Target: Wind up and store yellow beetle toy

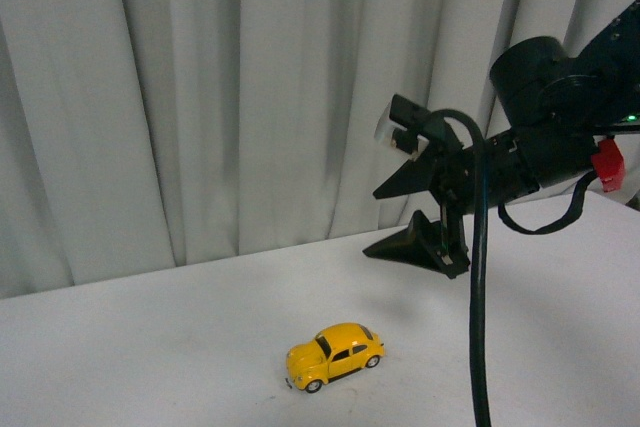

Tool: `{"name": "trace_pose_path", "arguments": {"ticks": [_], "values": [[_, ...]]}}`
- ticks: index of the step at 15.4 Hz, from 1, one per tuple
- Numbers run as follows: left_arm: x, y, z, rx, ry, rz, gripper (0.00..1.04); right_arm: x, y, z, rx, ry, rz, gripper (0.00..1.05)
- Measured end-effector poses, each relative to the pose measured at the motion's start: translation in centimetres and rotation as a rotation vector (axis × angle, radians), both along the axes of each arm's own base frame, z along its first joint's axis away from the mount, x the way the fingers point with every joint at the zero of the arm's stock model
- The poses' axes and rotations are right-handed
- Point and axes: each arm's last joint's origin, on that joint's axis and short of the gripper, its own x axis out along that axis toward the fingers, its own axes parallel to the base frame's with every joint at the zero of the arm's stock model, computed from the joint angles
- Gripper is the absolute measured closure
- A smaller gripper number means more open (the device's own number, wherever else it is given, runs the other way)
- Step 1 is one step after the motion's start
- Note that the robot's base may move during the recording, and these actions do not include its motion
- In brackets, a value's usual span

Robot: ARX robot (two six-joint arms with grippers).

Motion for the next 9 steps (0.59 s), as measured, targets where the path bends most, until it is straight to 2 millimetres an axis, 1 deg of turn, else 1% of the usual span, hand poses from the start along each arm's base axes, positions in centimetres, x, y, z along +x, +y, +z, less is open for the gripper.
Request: {"name": "trace_pose_path", "arguments": {"ticks": [1, 3, 4, 7, 9], "values": [[0.0, 0.0, 0.0, 0.000, 0.000, 0.000, 0.07, 0.9, 0.5, -2.5, -0.073, 0.083, 0.173, 0.07], [0.0, 0.0, 0.0, 0.000, 0.000, 0.000, 0.07, 2.0, 1.3, -4.2, -0.150, 0.138, 0.320, 0.07], [0.0, 0.0, 0.0, 0.000, 0.000, 0.000, 0.07, 2.7, 1.8, -4.9, -0.192, 0.151, 0.395, 0.07], [0.0, 0.0, 0.0, 0.000, 0.000, -0.001, 0.07, 4.2, 2.7, -5.7, -0.229, 0.149, 0.467, 0.07], [0.0, 0.0, 0.0, 0.000, 0.000, -0.001, 0.07, 4.9, 3.7, -6.6, -0.241, 0.159, 0.508, 0.07]]}}
